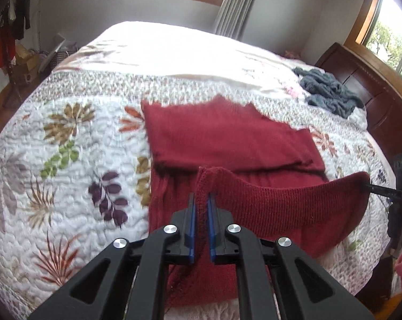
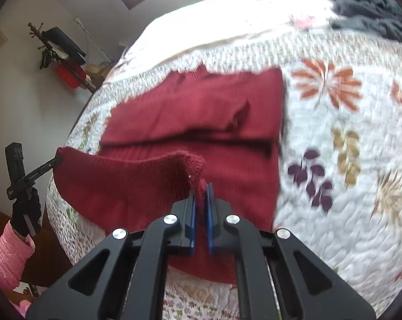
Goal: Fold small clothes
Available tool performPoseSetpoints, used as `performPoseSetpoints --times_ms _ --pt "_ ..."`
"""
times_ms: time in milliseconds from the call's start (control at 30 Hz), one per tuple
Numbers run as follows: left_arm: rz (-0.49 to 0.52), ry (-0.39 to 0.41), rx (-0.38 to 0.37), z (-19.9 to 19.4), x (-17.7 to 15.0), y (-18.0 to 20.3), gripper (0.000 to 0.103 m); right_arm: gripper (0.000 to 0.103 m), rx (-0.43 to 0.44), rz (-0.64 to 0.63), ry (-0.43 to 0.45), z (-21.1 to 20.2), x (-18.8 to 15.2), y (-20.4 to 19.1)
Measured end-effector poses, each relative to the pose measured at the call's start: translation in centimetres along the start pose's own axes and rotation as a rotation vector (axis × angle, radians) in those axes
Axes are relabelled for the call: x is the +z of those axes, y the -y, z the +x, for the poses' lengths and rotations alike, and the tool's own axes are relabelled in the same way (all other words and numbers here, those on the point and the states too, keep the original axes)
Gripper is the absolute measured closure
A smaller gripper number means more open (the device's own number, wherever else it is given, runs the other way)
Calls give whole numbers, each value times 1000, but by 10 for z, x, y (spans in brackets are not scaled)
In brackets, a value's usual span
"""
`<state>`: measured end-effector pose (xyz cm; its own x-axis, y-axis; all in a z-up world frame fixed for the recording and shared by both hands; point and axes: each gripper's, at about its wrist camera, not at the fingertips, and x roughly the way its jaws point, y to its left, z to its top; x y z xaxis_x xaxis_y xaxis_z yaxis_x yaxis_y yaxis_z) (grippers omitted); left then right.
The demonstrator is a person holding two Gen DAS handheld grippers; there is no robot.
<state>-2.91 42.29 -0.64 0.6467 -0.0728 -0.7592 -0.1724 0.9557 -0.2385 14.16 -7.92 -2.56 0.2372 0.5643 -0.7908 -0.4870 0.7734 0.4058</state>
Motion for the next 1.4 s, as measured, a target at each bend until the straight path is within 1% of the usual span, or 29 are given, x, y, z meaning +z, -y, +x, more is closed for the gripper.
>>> performPoseSetpoints --times_ms 167,233,300,333,433,500,533,667,733,833,933,1067,1133,1167,1233,1267,1300,1333,1400 --pt "-7 77 -9 4 51 2 96 98 -14 -21 68 -15 49 -4" --pt "10 112 17 12 74 3 96 98 -35 -34 95 -17 72 -5" --pt "4 134 26 19 92 0 96 98 -54 -39 114 -13 97 -7" --pt "-5 143 25 24 103 -1 96 98 -70 -39 122 -9 113 -6" --pt "-16 176 53 44 137 -7 96 98 -98 -24 134 6 148 -3" --pt "-19 181 59 58 153 -8 96 98 -122 -13 132 22 169 2" --pt "-22 180 62 69 163 -11 96 98 -136 -10 129 29 176 5" --pt "-33 163 74 110 182 -18 96 98 -191 13 94 69 201 17" --pt "-40 130 81 137 186 -21 96 98 -228 17 62 91 209 25" --pt "-38 78 107 171 183 -25 96 98 -285 21 15 123 211 34" --pt "-59 10 134 209 175 -32 96 98 -307 57 -14 145 209 44" --pt "-71 -76 183 243 163 -42 93 98 -332 119 -40 169 206 58" --pt "-85 -102 200 248 159 -48 90 95 -343 133 -60 178 204 61" --pt "-99 -113 209 250 157 -53 87 90 -357 137 -70 181 202 62" --pt "-116 -120 213 247 154 -58 85 88 -369 133 -69 180 198 62" --pt "-126 -117 211 242 152 -61 82 84 -373 135 -65 176 197 62" --pt "-134 -109 207 236 152 -64 81 71 -378 139 -53 170 194 62" --pt "-138 -96 204 228 151 -66 78 66 -373 142 -40 162 190 62" --pt "-136 -68 216 208 150 -66 73 66 -342 149 -27 143 180 61"
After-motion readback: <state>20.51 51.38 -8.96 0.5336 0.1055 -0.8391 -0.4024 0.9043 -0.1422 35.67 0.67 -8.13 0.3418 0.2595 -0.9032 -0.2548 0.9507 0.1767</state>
